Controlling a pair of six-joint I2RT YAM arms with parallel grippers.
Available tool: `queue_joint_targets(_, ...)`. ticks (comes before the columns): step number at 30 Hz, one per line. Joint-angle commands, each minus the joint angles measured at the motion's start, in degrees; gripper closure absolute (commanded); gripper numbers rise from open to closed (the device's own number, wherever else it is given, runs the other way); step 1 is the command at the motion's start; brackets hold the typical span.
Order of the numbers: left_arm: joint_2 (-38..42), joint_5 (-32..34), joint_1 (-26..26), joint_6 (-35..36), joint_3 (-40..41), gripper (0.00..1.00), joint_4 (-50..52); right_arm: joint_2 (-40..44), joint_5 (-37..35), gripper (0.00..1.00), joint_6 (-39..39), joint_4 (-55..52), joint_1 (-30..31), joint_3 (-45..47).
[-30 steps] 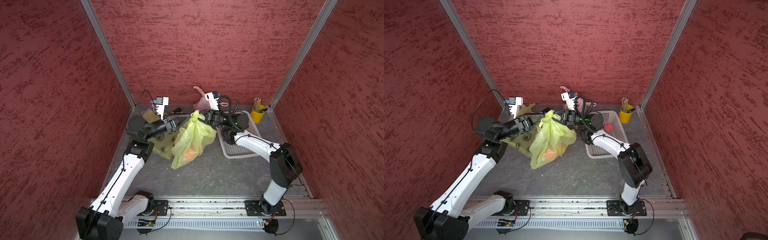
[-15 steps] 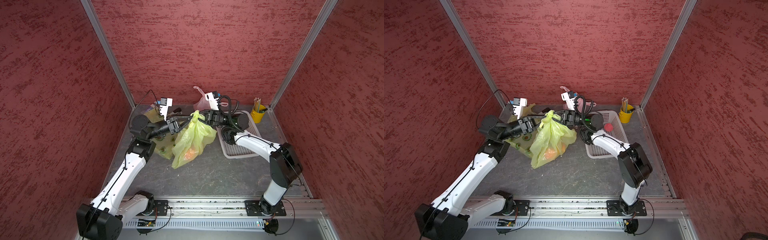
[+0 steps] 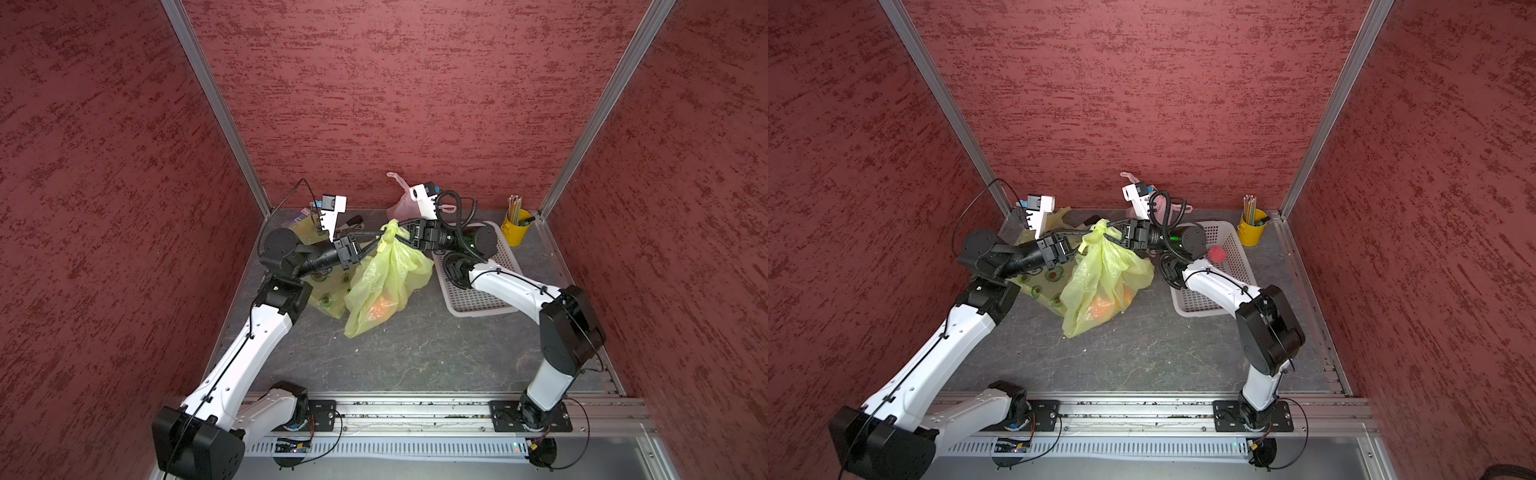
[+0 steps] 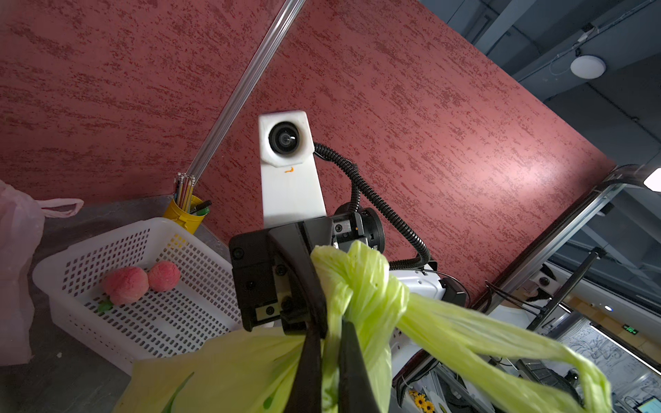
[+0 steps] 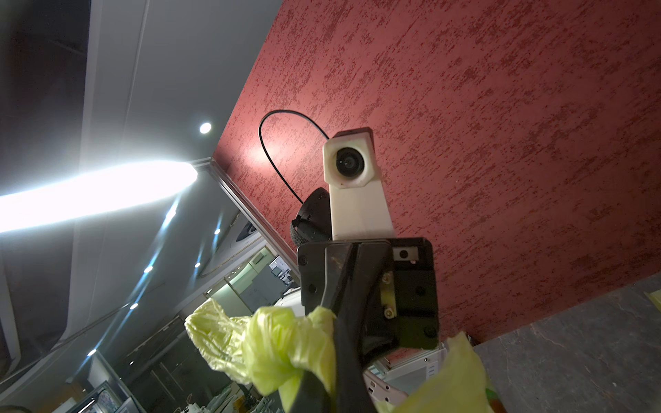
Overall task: Place the peach into a plastic bag & tie a knot
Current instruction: Tie the plastic bag at the center of the board.
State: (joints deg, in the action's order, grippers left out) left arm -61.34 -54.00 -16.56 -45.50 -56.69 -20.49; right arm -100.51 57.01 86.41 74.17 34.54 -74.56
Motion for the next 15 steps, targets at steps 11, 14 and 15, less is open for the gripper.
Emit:
queue_joint_targets(11,5.71,-0.02,0.55,11.25,1.55,1.0,10.95,1.08,11.62,0.87,-4.03,-6.46,0.35,-1.48)
queue_joint_targets(14,6.67,1.92,1.16,13.36,1.93,1.0,13.94,3.1,12.12,0.75,-11.8,-16.23,-0.52,-0.35)
queue_joint_targets(15,6.87,2.41,1.48,13.79,2.08,1.0,14.68,3.8,12.05,0.72,-15.53,-21.03,-0.97,-0.1)
